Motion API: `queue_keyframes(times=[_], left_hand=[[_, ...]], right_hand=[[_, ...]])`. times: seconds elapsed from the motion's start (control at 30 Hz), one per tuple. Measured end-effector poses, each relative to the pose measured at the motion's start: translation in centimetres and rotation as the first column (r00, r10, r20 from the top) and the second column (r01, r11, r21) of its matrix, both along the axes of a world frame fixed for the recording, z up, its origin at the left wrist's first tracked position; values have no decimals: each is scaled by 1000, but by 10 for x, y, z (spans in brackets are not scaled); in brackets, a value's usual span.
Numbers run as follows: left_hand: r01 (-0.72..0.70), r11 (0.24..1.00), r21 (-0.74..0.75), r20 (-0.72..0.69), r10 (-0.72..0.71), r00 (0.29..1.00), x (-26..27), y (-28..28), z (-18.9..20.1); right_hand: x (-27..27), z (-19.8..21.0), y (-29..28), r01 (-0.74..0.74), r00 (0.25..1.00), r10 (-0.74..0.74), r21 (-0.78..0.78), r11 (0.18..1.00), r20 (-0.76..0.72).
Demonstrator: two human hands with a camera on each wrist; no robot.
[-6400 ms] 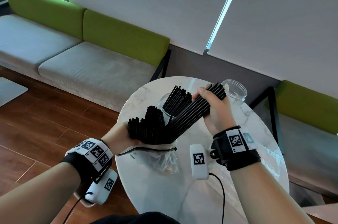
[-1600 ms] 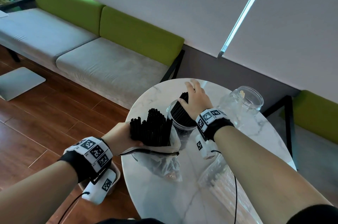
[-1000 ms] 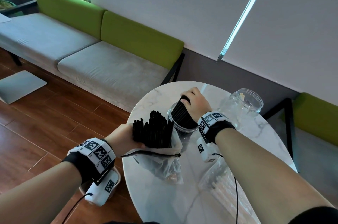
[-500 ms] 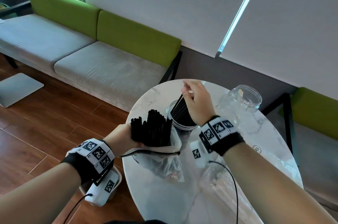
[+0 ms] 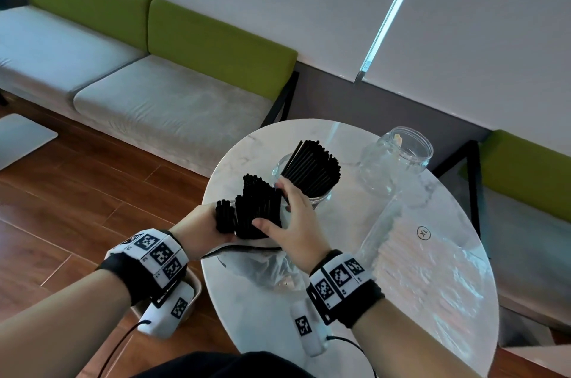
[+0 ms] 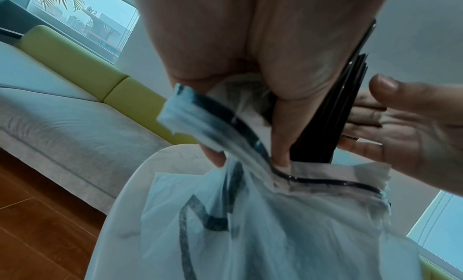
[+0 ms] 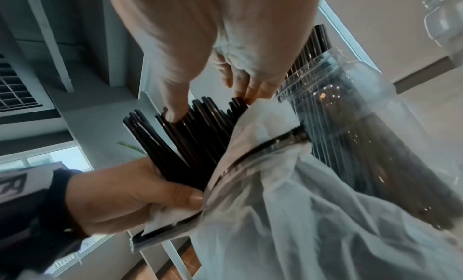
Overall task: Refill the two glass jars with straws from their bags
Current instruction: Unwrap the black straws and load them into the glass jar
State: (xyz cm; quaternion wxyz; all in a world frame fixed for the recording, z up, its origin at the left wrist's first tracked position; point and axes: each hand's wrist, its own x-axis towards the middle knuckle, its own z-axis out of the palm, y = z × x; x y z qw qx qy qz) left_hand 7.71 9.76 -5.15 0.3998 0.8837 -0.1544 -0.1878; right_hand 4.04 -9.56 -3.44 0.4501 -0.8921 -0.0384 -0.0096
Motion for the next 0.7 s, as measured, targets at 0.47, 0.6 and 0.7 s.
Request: queue_keyframes(times=[0.47, 0.6, 0.7], left_hand=[[-37, 976, -215, -48, 28, 998, -22, -9, -17], [-16, 954, -299, -44, 3, 999, -28, -16, -7], [-21, 954, -298, -18, 17, 1000, -29, -15, -10]], right_hand=[[-20, -26, 8, 75, 997, -74, 80, 994, -7], [-22, -30, 3, 115, 993, -117, 64, 991, 30], [-24, -32, -2, 124, 991, -127, 68, 990, 37]])
